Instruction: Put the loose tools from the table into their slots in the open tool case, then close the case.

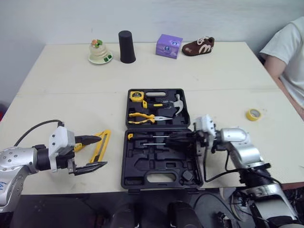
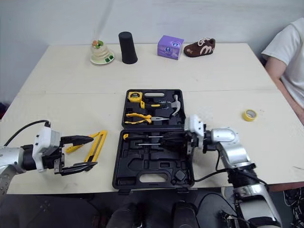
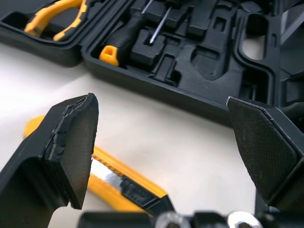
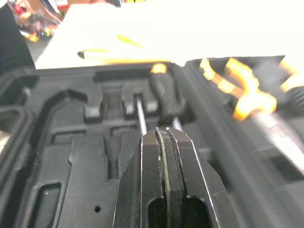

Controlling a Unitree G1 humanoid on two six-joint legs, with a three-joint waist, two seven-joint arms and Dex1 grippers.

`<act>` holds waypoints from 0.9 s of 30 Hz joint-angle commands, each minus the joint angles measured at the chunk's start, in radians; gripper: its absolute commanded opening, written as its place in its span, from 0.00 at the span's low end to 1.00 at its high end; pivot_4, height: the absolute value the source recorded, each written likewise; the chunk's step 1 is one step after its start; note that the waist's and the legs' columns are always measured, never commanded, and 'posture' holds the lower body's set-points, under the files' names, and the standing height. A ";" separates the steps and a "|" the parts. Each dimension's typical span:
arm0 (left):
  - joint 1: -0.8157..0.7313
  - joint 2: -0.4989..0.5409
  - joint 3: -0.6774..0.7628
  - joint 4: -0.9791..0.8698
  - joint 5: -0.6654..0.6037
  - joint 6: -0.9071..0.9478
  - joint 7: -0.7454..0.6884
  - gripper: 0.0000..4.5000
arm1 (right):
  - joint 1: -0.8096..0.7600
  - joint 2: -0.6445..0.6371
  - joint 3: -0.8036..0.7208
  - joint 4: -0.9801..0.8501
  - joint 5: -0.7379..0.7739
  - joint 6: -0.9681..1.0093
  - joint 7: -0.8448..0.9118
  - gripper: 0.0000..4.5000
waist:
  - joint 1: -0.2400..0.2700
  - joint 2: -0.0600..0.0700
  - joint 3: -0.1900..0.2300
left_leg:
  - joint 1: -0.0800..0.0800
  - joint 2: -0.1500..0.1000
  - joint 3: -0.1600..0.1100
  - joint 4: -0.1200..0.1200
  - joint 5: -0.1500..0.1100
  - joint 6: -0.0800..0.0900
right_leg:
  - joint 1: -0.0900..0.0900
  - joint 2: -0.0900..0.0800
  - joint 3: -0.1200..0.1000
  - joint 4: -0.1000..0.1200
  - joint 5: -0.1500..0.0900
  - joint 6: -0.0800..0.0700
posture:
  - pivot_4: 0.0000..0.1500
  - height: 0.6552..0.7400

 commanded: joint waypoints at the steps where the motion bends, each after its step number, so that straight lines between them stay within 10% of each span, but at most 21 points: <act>1: -0.007 0.001 0.082 0.056 0.030 -0.053 0.039 1.00 | 0.036 -0.088 -0.137 -0.047 0.060 0.066 -0.043 0.15 | 0.002 0.000 0.000 | 0.000 0.001 0.000 0.000 0.000 0.000 | 0.000 0.000 0.000 0.000 0.000 0.000 | 1.00 1.00; 9: 0.039 -0.051 0.257 0.245 0.120 -0.165 0.210 1.00 | 0.264 -0.245 -0.410 -0.006 -0.021 -0.118 -0.187 0.97 | 0.000 -0.001 0.001 | 0.000 0.000 0.004 -0.001 0.000 0.001 | -0.001 0.000 -0.005 -0.001 0.000 0.001 | 1.00 1.00; 18: 0.212 -0.141 0.499 0.387 0.172 -0.283 0.388 1.00 | 0.581 -0.322 -0.788 0.343 -0.079 -0.410 -0.396 0.99 | -0.002 -0.004 0.002 | 0.004 0.001 0.009 -0.003 -0.003 0.002 | 0.000 -0.001 -0.002 -0.007 0.001 0.004 | 1.00 1.00; 27: 0.336 -0.194 0.595 0.563 0.199 -0.397 0.510 1.00 | 0.684 -0.373 -0.819 0.667 -0.076 -0.502 -0.457 0.99 | -0.008 -0.004 0.002 | 0.006 0.004 0.011 -0.002 -0.009 -0.005 | 0.000 -0.002 0.006 -0.007 0.001 0.002 | 1.00 1.00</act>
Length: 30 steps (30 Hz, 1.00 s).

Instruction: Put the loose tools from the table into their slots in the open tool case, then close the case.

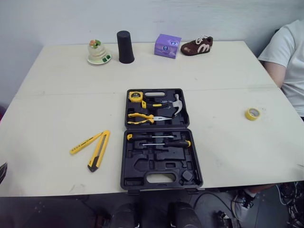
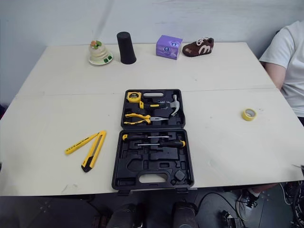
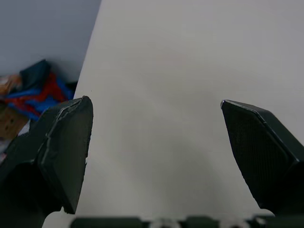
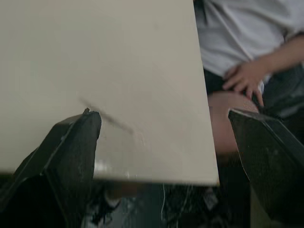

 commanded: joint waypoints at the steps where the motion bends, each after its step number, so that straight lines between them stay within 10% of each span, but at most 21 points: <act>1: 0.021 0.001 0.022 -0.024 -0.023 -0.047 -0.015 1.00 | -0.005 -0.017 -0.013 -0.007 0.065 0.008 0.073 0.99 | -0.002 0.000 0.000 | 0.000 0.000 0.000 0.000 -0.001 0.001 | 0.000 0.000 0.000 0.000 0.000 0.000 | 1.00 1.00; 20: -0.019 0.038 -0.224 -0.522 -0.191 0.351 -0.119 1.00 | -0.274 0.133 0.276 -0.669 0.314 0.375 0.329 0.99 | 0.007 0.002 -0.001 | -0.001 0.003 0.002 0.003 0.000 0.004 | -0.001 0.002 -0.002 0.002 0.000 -0.001 | 1.00 1.00; 30: -0.259 0.247 -0.465 -0.241 -0.127 0.348 -0.395 1.00 | -0.395 0.162 0.436 -0.901 0.408 0.480 0.498 0.99 | 0.009 0.004 -0.001 | -0.003 0.003 0.004 0.001 0.003 0.002 | -0.007 0.003 -0.003 0.006 0.000 -0.002 | 1.00 1.00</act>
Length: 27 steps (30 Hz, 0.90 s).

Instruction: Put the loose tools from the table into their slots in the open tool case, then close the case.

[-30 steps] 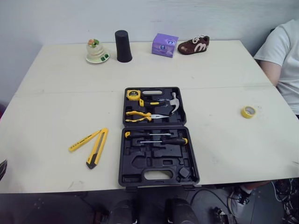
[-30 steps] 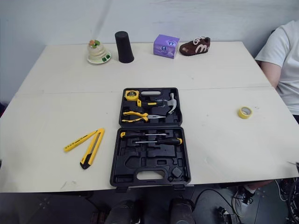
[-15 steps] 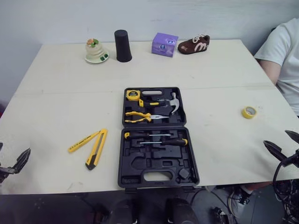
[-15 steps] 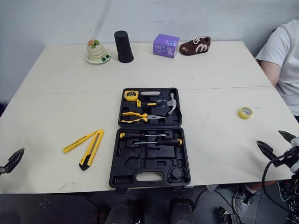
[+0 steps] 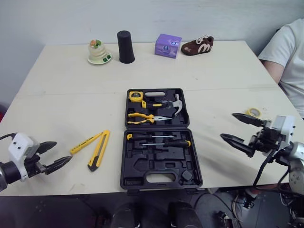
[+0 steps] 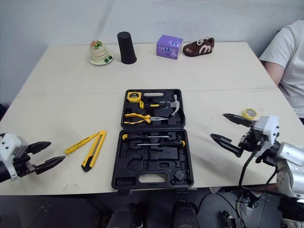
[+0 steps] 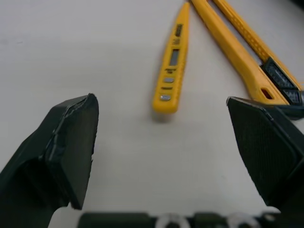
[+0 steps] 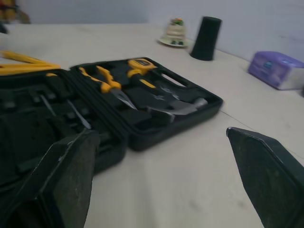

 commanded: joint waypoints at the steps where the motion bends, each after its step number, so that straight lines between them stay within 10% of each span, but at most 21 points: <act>1: -0.099 0.025 -0.067 0.089 0.022 -0.015 -0.056 1.00 | -0.061 -0.011 0.030 -0.076 0.057 0.035 0.071 0.99 | 0.000 0.000 0.000 | -0.001 0.000 0.000 0.000 0.000 0.000 | -0.001 0.000 0.000 0.000 0.000 0.000 | 1.00 1.00; 27: -0.360 -0.020 -0.346 0.267 0.182 -0.077 -0.124 0.94 | -0.072 0.076 0.135 -0.260 0.050 0.058 0.070 1.00 | 0.006 -0.001 0.000 | -0.003 -0.006 0.003 0.002 0.003 0.005 | -0.007 -0.001 -0.003 0.011 0.000 0.000 | 1.00 1.00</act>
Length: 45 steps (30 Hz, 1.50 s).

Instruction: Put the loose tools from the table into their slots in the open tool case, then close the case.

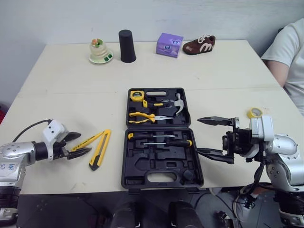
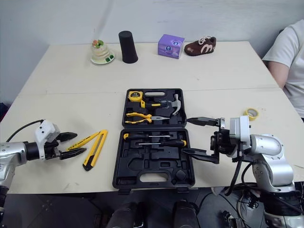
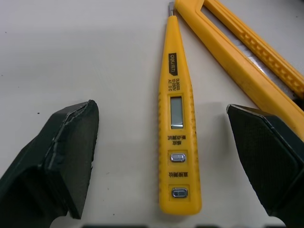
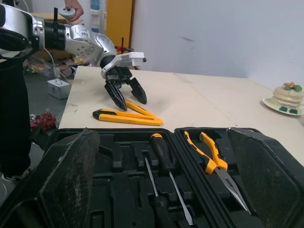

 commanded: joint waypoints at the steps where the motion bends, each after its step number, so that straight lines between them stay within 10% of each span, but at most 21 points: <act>1: 0.027 -0.004 -0.034 -0.014 0.010 0.013 -0.033 0.88 | -0.014 0.009 -0.011 -0.025 -0.006 -0.017 -0.024 1.00 | -0.001 0.000 0.000 | 0.000 0.000 0.000 0.000 0.000 0.000 | 0.000 0.000 0.000 0.000 0.000 0.000 | 1.00 1.00; 10: 0.055 -0.012 0.003 -0.034 0.007 -0.022 -0.002 0.12 | -0.009 0.009 -0.013 -0.047 -0.007 0.017 -0.072 1.00 | -0.005 0.000 0.000 | 0.000 0.000 0.000 0.000 0.000 0.001 | 0.000 0.000 0.000 0.004 0.000 0.000 | 1.00 1.00; 22: -0.008 0.055 0.160 -0.270 -0.139 -0.025 -0.017 0.12 | 0.072 -0.061 -0.099 -0.071 0.019 0.058 -0.071 1.00 | 0.004 -0.005 0.002 | -0.002 0.000 -0.002 0.000 0.001 0.000 | 0.000 -0.001 0.000 0.003 0.000 0.000 | 1.00 1.00; 31: -0.302 -0.057 -0.181 -0.619 -0.276 0.345 0.002 0.12 | 0.132 -0.137 -0.162 -0.064 0.051 0.101 -0.017 1.00 | 0.019 -0.005 0.002 | -0.001 -0.001 -0.001 0.001 0.002 0.001 | 0.002 0.003 0.001 0.000 0.002 0.004 | 1.00 1.00; 45: -0.554 -0.083 -0.634 -0.661 0.060 0.522 0.041 0.12 | 0.188 -0.117 -0.171 -0.092 0.017 0.069 -0.061 1.00 | 0.029 -0.008 0.004 | -0.003 -0.001 -0.001 0.003 0.004 0.001 | 0.001 0.005 0.003 -0.003 0.002 0.003 | 1.00 1.00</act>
